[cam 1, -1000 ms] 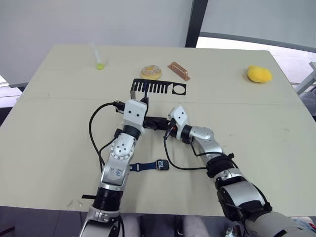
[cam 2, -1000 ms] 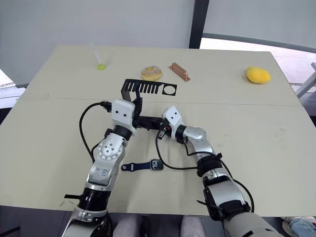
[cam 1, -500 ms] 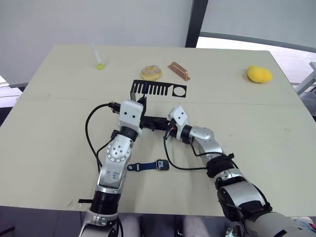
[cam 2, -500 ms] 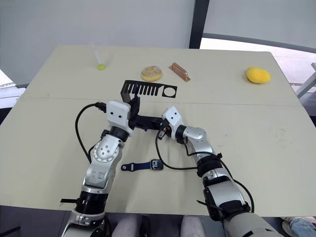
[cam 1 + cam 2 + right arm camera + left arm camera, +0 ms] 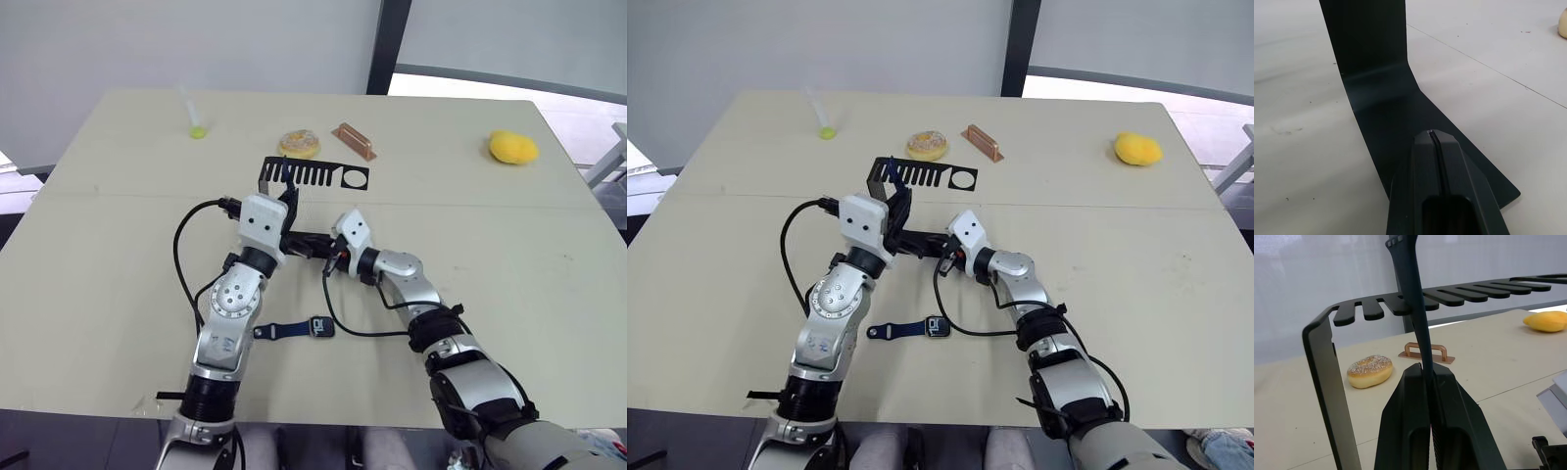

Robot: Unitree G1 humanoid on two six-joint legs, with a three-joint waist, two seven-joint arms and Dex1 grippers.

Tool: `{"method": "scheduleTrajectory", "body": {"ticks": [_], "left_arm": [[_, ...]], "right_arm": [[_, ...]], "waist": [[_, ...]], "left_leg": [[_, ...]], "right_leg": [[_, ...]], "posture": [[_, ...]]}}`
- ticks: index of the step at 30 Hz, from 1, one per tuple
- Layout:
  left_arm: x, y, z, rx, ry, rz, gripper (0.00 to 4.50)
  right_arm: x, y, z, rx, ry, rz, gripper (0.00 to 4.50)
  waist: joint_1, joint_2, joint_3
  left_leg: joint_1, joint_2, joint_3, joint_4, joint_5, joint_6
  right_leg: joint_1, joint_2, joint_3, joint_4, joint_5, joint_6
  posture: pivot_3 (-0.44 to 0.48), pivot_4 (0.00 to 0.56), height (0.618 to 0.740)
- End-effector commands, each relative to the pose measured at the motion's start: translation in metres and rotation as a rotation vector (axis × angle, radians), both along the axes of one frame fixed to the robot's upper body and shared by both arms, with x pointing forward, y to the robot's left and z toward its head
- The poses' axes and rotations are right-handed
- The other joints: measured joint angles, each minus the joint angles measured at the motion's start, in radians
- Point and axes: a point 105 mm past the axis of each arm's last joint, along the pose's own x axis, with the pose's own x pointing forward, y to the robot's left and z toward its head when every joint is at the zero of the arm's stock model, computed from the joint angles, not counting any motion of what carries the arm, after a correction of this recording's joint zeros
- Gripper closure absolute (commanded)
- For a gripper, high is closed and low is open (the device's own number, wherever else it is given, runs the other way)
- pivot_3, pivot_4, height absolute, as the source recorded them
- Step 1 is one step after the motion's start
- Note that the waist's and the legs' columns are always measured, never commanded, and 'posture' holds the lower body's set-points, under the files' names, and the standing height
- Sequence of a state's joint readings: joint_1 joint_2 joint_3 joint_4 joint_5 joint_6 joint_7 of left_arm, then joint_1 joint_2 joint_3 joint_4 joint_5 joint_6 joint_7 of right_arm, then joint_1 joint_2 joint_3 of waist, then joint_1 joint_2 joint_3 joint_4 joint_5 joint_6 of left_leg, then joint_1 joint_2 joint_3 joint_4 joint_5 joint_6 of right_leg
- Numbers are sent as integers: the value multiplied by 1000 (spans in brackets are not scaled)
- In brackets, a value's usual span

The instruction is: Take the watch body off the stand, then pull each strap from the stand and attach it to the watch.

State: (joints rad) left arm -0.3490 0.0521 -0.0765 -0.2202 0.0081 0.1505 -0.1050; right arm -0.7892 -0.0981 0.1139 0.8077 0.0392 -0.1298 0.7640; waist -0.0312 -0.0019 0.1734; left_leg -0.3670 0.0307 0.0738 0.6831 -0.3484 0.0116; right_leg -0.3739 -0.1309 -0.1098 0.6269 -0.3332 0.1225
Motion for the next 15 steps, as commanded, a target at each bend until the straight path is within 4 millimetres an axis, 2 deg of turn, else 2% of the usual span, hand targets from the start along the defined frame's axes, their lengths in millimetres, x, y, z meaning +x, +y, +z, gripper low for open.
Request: {"method": "scheduleTrajectory", "body": {"ticks": [1,5,9,11,15], "left_arm": [[-16,1,19,-16,-92,-50,4424],[-21,9,16,-13,-91,-69,4424],[-38,12,20,-8,-120,-183,4424],[-55,22,21,21,-121,-287,4424],[-76,64,14,54,11,-437,4424]], "right_arm": [[-12,1,-45,-77,147,-5,4500],[-12,1,-45,-77,150,-10,4500],[-10,1,-42,-68,139,-14,4500],[-9,0,-33,-39,107,-10,4500],[-8,-6,-11,27,48,19,4500]], "waist": [[0,0,0],[0,0,0],[-2,0,0],[-6,0,0],[-10,1,0]], "left_leg": [[0,0,0,0,0,0],[0,0,0,0,0,0],[0,0,0,0,0,0],[0,0,0,0,0,0],[-1,1,-3,-1,0,-1]], "right_leg": [[0,0,0,0,0,0],[0,0,0,0,0,0],[0,0,0,0,0,0],[0,0,1,0,0,0],[0,-1,4,0,-1,-1]], "posture": [[0,150,740],[0,150,740],[0,150,740],[0,150,740],[0,150,740]]}}
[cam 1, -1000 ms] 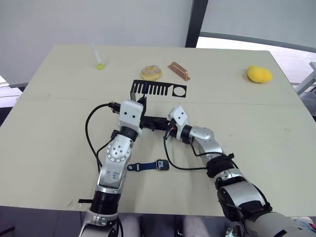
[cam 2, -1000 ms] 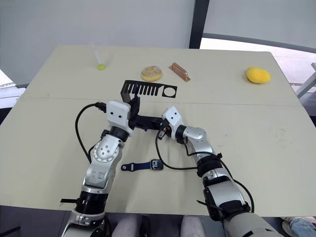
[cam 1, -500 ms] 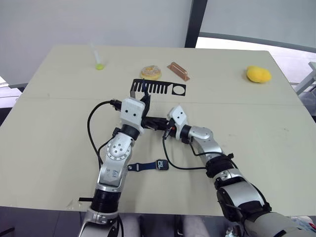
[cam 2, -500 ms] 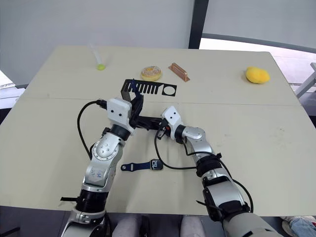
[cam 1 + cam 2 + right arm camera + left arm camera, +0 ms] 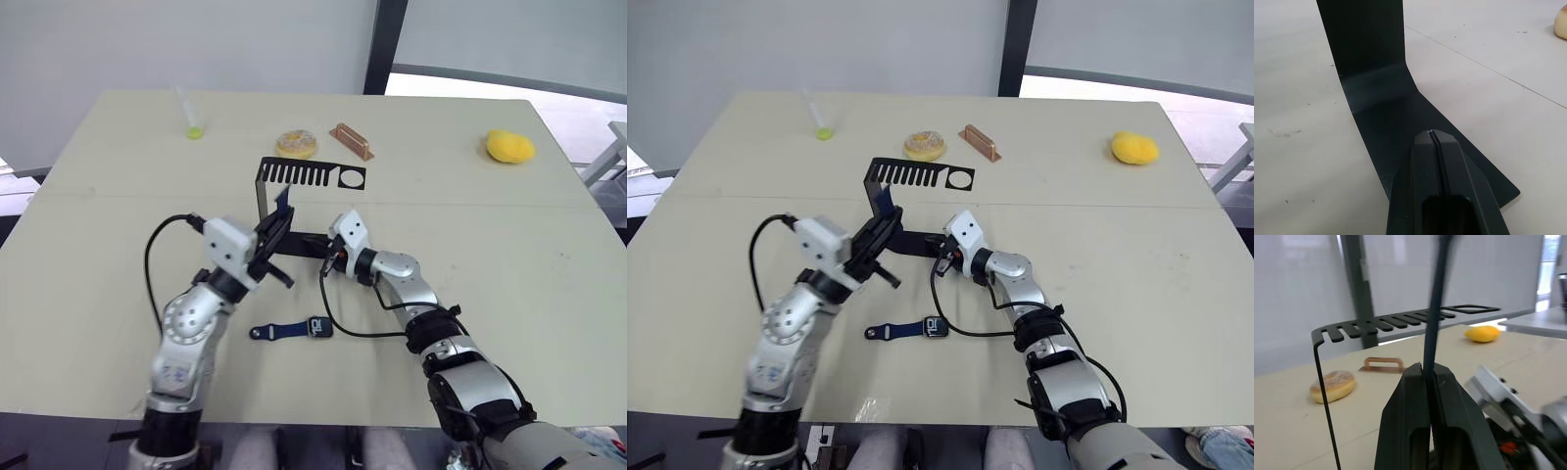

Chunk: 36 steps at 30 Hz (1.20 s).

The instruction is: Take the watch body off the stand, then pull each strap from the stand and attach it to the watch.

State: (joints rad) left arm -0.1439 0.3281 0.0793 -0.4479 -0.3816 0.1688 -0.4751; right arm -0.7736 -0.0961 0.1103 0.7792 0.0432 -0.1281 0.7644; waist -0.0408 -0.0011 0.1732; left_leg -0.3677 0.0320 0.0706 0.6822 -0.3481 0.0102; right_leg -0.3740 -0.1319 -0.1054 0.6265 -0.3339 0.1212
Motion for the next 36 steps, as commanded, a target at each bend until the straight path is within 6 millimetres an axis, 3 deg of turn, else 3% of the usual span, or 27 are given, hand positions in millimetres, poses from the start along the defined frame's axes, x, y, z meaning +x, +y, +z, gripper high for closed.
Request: {"method": "scheduleTrajectory", "body": {"ticks": [1,4,7,11,13,16,19,21,23,27,31,36], "left_arm": [[-23,32,8,40,48,-141,4424],[-30,62,6,90,170,-216,4424],[-36,73,2,140,272,-304,4424],[-45,65,1,146,364,-435,4424],[-49,53,-3,155,424,-513,4424],[-54,38,-4,136,489,-593,4424],[-55,23,-4,104,553,-658,4500],[-56,12,-6,67,625,-721,4500],[-58,-1,-10,41,729,-793,4500],[-60,-14,-16,42,864,-862,4500],[-60,-31,-24,60,956,-938,4500],[-52,-42,-20,-16,974,-972,4500]], "right_arm": [[-7,-8,-9,25,45,21,4500],[-12,-15,6,71,-2,56,4500],[-27,-24,23,118,-56,117,4500],[-56,-53,47,183,-85,170,4500],[-78,-77,58,219,-50,164,4500],[-102,-95,67,305,54,145,4500],[-129,-100,72,385,179,153,3653],[-147,-97,74,458,250,162,2833],[-166,-91,72,538,343,168,1680],[-177,-80,67,616,427,147,34],[-177,-61,66,711,502,159,34],[-186,-46,67,749,576,222,34]], "waist": [[-2,1,0],[7,2,1],[13,3,2],[14,5,4],[17,6,4],[18,6,4],[12,6,5],[10,6,5],[17,6,5],[26,5,5],[30,5,5],[39,5,5]], "left_leg": [[-1,0,-1,0,0,0],[-2,-1,-3,0,0,0],[-3,-3,-5,0,0,0],[-4,-4,-6,-1,-1,1],[-4,-3,-6,-1,-1,1],[-4,-3,-7,-2,-1,1],[-4,-2,-6,-3,0,0],[-2,-1,-4,-4,0,0],[-2,-2,-5,-6,1,-1],[-3,-3,-5,-5,1,0],[-2,-4,-4,-4,1,0],[-3,-3,-4,-4,1,0]], "right_leg": [[0,0,0,0,0,0],[0,0,-1,0,-1,-1],[1,0,-1,-1,-1,-1],[0,-1,0,-2,0,-1],[0,-1,-1,-3,0,-1],[1,0,0,-4,0,-1],[1,0,0,-5,0,-1],[1,1,1,-4,-1,-1],[1,2,1,-4,-1,-1],[1,1,2,-4,-1,-1],[0,2,3,-4,-1,-1],[-1,3,2,-4,-1,-1]], "posture": [[0,150,740],[0,150,740],[0,150,740],[0,150,740],[0,150,740],[0,150,740],[0,150,740],[0,150,740],[0,150,740],[0,150,740],[0,150,740],[0,150,740]]}}
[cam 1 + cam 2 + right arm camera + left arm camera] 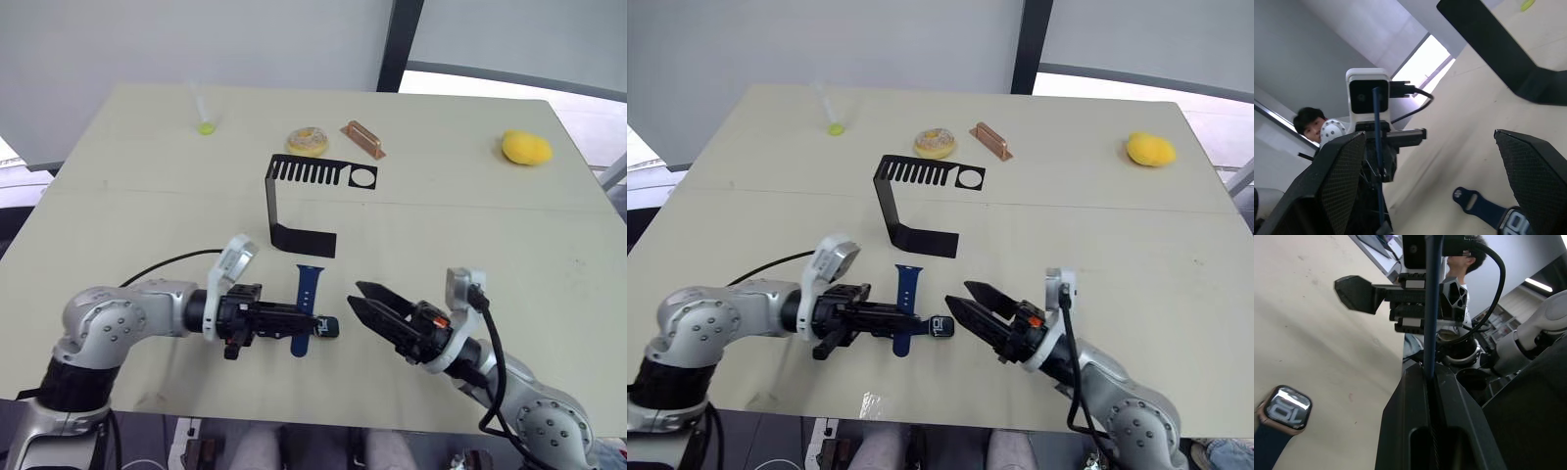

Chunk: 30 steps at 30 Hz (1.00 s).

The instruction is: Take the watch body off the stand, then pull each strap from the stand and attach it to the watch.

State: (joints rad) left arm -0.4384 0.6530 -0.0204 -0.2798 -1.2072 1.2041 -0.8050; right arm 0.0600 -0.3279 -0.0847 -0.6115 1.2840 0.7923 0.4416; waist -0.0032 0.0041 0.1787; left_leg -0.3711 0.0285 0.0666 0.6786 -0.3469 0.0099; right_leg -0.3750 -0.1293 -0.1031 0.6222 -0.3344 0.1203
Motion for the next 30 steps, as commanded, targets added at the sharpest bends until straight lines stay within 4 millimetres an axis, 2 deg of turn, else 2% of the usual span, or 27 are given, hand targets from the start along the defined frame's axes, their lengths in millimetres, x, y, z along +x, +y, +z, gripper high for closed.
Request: {"method": "scheduleTrajectory", "body": {"ticks": [1,6,13,16,19,30], "left_arm": [[1,-4,5,-27,22,-19,4500],[-3,-9,-1,-2,33,-38,4500],[0,-12,0,-11,20,-35,4500],[0,-13,0,-12,15,-39,4500],[1,-14,0,-16,9,-33,4500],[1,-16,0,-21,5,-29,4500]], "right_arm": [[-12,13,11,46,-10,59,34],[-9,19,16,81,3,51,34],[8,20,18,77,-10,-8,34],[14,18,20,100,-11,-32,681],[9,20,18,82,-20,4,1972],[9,22,17,88,-12,13,1972]], "waist": [[1,0,0],[0,0,0],[1,0,0],[1,0,0],[1,0,0],[1,0,0]], "left_leg": [[0,0,0,0,0,0],[0,0,0,1,0,0],[0,0,0,1,0,0],[0,0,0,1,0,0],[0,0,0,1,0,0],[0,0,0,1,0,0]], "right_leg": [[0,0,0,0,0,0],[0,0,0,0,0,0],[0,0,-1,0,0,0],[0,0,-1,0,0,0],[0,0,-1,0,0,0],[0,0,-1,0,0,0]], "posture": [[0,150,740],[0,150,740],[0,150,740],[0,150,740],[0,150,740],[0,150,740]]}}
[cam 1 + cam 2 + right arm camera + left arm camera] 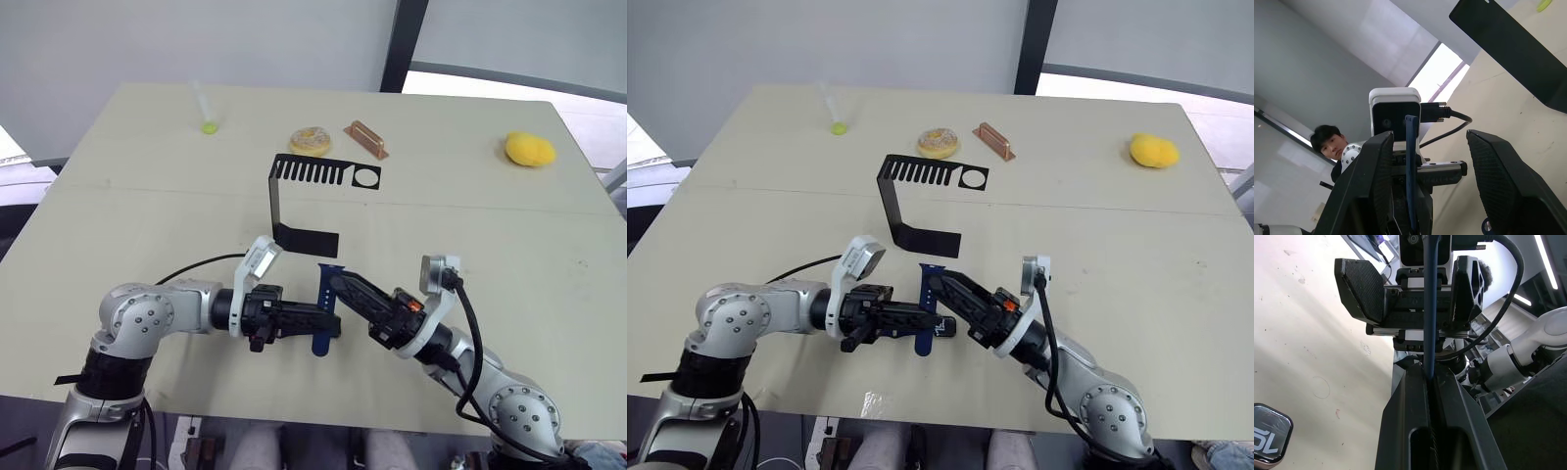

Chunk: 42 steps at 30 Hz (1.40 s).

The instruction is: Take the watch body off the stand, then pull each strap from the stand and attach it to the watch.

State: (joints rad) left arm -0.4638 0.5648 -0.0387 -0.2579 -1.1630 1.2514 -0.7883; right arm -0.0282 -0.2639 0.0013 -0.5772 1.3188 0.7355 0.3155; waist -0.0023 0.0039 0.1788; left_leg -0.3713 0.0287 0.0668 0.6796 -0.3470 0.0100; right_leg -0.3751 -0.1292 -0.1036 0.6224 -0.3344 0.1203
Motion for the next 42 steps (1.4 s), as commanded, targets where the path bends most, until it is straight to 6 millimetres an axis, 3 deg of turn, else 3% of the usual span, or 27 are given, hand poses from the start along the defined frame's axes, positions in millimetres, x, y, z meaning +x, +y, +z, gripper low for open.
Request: {"method": "scheduleTrajectory", "body": {"ticks": [1,18,21,24,25,42], "left_arm": [[-1,-2,6,-18,-31,-6,4500],[0,-1,5,-14,-35,8,4500],[0,-1,5,-16,-38,12,4500],[0,-1,5,-17,-39,11,4500],[0,-1,5,-17,-39,11,4500],[-1,-4,2,-11,-65,9,4500]], "right_arm": [[-4,3,5,18,-28,28,1972],[0,1,5,20,-41,10,1972],[0,1,6,28,-41,10,2824],[-1,1,7,36,-43,20,4330],[-3,1,8,41,-42,28,4428],[-8,1,11,59,-34,80,4428]], "waist": [[0,0,0],[0,0,0],[0,0,0],[0,0,0],[0,0,0],[0,0,0]], "left_leg": [[0,0,0,0,0,0],[0,0,0,0,0,0],[0,0,0,0,0,0],[0,0,0,0,0,0],[0,0,0,0,0,0],[0,0,0,0,0,0]], "right_leg": [[0,0,0,0,0,0],[0,0,0,0,0,0],[0,0,0,0,0,0],[0,0,0,0,0,0],[0,0,0,0,0,0],[0,0,0,0,0,0]], "posture": [[0,150,740],[0,150,740],[0,150,740],[0,150,740],[0,150,740],[0,150,740]]}}
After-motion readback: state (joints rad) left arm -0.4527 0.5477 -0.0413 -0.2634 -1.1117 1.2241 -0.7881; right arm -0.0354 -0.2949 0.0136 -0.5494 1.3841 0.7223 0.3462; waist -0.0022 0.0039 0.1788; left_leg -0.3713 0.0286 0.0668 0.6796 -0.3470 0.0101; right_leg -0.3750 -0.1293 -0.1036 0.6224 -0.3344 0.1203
